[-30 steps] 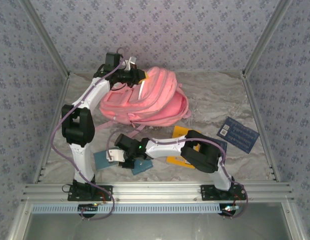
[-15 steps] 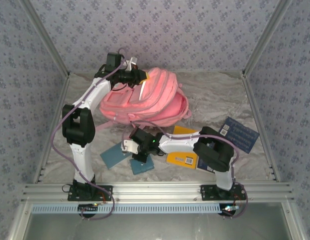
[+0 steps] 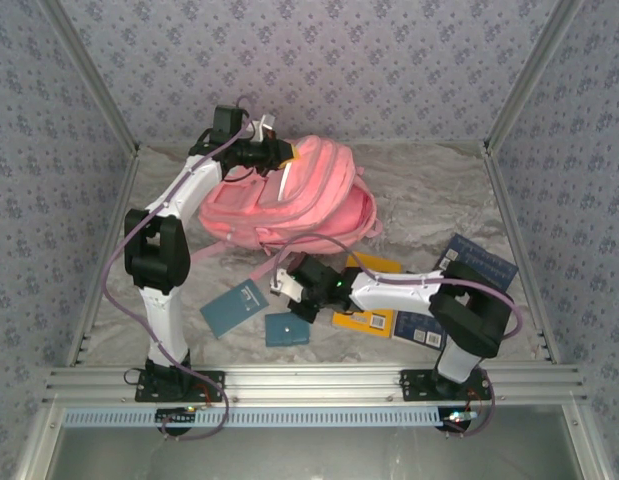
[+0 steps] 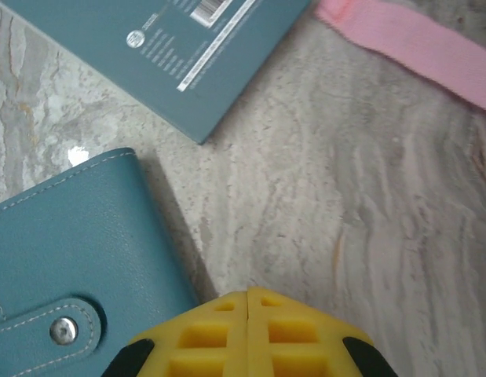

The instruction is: Pack the student bag

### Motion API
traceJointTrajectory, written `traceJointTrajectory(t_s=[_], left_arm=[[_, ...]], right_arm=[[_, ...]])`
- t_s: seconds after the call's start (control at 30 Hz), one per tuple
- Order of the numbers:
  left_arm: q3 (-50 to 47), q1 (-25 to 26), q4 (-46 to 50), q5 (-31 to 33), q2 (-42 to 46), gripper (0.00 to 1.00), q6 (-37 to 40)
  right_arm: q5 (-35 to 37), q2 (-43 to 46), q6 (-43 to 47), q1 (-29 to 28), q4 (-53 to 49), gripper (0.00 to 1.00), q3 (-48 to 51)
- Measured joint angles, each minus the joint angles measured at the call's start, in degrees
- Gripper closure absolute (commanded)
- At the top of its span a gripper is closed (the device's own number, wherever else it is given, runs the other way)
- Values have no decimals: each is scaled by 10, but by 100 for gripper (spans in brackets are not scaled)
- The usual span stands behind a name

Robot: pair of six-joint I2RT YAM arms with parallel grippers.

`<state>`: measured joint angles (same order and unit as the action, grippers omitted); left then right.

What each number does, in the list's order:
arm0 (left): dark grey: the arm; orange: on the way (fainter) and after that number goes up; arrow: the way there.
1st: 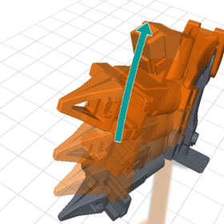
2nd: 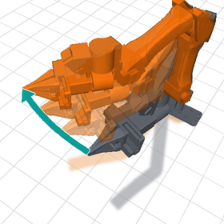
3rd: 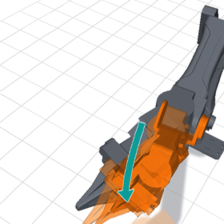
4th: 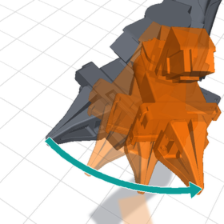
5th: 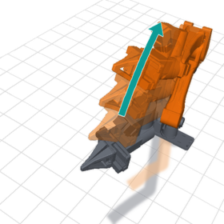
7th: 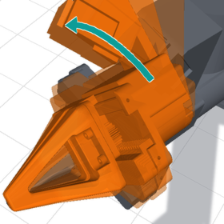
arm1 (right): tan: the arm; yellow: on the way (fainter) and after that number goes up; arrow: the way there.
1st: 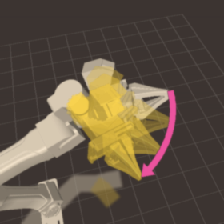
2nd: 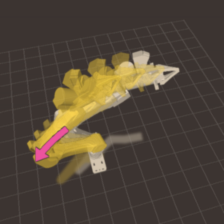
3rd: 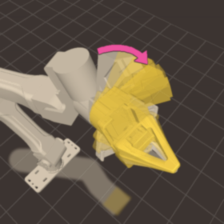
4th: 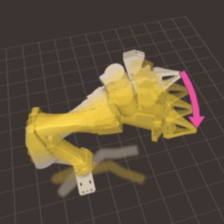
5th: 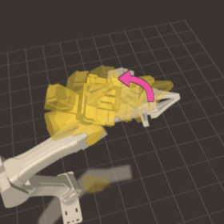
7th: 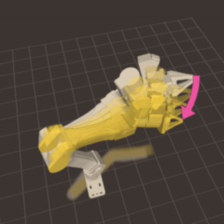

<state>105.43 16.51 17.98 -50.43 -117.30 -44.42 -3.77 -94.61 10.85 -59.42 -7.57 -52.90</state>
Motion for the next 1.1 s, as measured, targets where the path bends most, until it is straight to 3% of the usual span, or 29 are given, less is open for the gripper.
traceJointTrajectory(t_s=[0.5,0.53,0.6,0.67,0.77,0.9,1.1], left_arm=[[0,1,2,2,0,100,4],[0,1,2,2,0,100,4],[0,1,2,2,0,100,4],[0,1,2,2,0,100,4],[0,2,2,2,0,100,4],[0,4,3,4,0,100,5],[0,5,9,8,0,100,14]], right_arm=[[19,101,-89,25,-35,100,-4],[19,108,-90,26,-37,97,-4],[17,118,-79,27,-37,66,-4],[17,127,-44,23,-29,48,2],[9,135,31,11,-26,42,17],[-5,112,115,7,-49,42,9],[-53,55,154,17,-71,37,-33]])
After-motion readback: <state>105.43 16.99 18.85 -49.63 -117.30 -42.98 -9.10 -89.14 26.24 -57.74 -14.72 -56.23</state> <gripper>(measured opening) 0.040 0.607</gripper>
